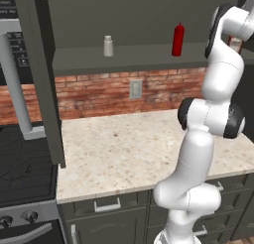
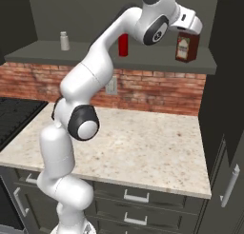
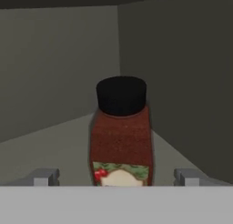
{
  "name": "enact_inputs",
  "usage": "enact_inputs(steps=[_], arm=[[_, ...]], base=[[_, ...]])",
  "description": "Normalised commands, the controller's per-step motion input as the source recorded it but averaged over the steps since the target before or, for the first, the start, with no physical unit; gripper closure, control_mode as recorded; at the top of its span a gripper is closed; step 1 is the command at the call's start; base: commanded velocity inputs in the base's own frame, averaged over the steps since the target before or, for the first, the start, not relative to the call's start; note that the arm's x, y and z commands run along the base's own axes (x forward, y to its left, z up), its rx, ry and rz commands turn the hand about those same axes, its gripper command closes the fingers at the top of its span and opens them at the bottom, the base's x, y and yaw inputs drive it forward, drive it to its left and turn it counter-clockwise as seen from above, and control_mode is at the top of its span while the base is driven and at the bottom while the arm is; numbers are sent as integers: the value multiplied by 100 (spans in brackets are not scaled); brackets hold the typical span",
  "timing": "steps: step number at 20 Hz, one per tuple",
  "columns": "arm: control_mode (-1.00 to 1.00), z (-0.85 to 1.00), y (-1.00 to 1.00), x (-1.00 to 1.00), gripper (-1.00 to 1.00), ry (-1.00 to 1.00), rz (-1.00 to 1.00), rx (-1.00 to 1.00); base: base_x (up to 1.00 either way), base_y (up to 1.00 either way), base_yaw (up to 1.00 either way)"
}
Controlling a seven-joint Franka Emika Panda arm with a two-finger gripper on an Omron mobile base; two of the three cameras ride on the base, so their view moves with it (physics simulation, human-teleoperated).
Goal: Collect the paprika, ketchup, and shaker from the cabinet and place them next to the stove.
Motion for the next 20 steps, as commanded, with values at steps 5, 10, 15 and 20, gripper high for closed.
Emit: enact_inputs(steps=[5, 10, 15, 20], arm=[[-100, -9, 0, 8, -100, -7, 0, -5], [-100, -6, -2, 7, -100, -4, -1, -2], [-100, -1, 0, 8, -100, -2, -1, -1], [-100, 0, -1, 9, -100, 0, -2, 0]], base=[[0, 0, 0], [0, 0, 0], [0, 0, 0], [0, 0, 0]])
